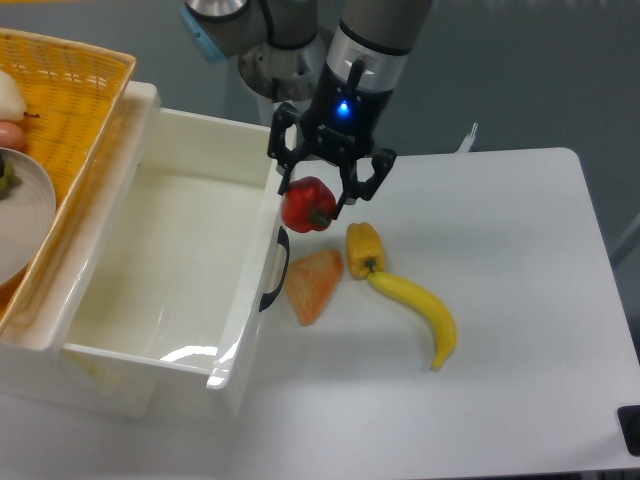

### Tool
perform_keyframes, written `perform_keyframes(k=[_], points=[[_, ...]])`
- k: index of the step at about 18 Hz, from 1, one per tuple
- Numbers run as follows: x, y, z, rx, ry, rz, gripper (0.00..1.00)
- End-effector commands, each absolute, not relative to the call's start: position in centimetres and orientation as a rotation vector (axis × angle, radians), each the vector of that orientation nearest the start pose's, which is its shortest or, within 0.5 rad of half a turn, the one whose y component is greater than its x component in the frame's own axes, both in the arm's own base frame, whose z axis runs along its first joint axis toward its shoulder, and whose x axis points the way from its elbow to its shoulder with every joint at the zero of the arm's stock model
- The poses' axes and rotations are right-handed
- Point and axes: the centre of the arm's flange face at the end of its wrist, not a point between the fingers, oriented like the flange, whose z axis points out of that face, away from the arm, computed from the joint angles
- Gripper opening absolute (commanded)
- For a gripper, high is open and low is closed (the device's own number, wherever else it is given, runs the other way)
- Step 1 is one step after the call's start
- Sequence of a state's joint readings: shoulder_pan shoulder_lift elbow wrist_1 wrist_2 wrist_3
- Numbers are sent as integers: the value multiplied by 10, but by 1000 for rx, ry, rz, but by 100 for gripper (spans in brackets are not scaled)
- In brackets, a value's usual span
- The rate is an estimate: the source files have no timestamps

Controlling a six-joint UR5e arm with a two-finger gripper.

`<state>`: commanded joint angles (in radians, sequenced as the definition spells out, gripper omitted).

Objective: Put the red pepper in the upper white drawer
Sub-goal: 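Lift the red pepper and carry it over the open white drawer, then lower the held red pepper into the drawer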

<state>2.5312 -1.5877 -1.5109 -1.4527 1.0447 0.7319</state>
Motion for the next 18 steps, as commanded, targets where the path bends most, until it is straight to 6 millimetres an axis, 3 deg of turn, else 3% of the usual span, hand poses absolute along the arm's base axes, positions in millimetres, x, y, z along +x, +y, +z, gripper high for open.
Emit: perform_keyframes(k=[11,18], points=[[-233,485,518,-2737,-64,-324,51],[-220,480,501,-2824,-52,-320,51]])
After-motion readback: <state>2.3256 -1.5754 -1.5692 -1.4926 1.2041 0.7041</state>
